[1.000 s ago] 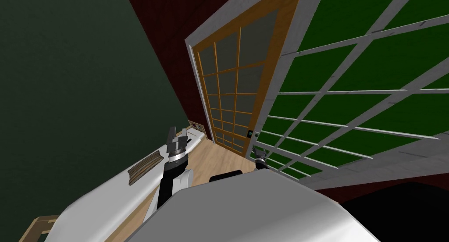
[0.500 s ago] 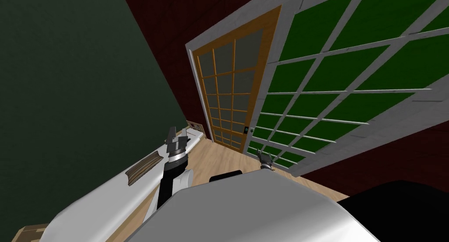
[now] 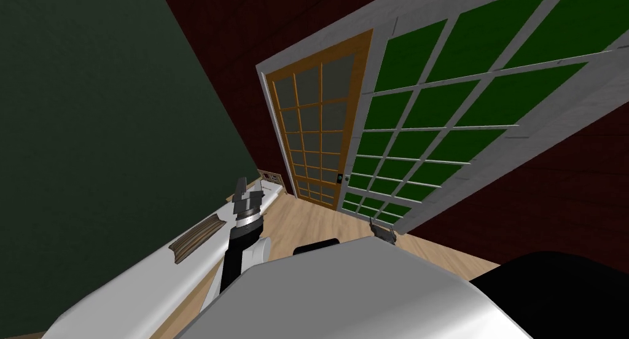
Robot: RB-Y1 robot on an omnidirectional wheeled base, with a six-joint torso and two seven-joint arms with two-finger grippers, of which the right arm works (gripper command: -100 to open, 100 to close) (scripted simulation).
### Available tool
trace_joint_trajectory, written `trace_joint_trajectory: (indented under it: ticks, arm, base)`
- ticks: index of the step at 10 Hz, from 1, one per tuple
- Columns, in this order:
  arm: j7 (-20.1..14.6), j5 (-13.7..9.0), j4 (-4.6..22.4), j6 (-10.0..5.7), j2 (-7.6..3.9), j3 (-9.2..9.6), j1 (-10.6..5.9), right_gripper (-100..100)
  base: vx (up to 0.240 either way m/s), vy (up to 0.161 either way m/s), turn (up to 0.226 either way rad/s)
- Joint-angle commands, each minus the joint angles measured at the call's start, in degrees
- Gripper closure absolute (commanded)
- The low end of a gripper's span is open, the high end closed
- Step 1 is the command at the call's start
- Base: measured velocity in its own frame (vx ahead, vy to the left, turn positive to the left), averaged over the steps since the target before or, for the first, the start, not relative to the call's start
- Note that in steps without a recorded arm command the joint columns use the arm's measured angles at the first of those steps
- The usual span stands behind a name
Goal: Pull the door open
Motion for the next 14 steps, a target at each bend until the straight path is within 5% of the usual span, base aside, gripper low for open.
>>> trace_joint_trajectory:
  ticks: [1,4,9,14]
  arm:
    - [-1.4,-0.3,1.6,-0.17,-1.11,-0.33,0.87,-100]
    - [-4.0,-1.0,4.2,-0.60,-3.33,-0.95,3.43,-100]
    - [-6.8,-1.4,6.3,-1.04,-5.61,-1.29,4.97,-100]
    - [-9.9,-1.0,6.8,-1.46,-7.57,-0.77,3.67,-100]
  base:
    - [-0.054,0.005,-0.075]
    - [-0.052,0.006,-0.105]
    - [0.015,0.000,-0.035]
    - [0.164,-0.013,0.050]
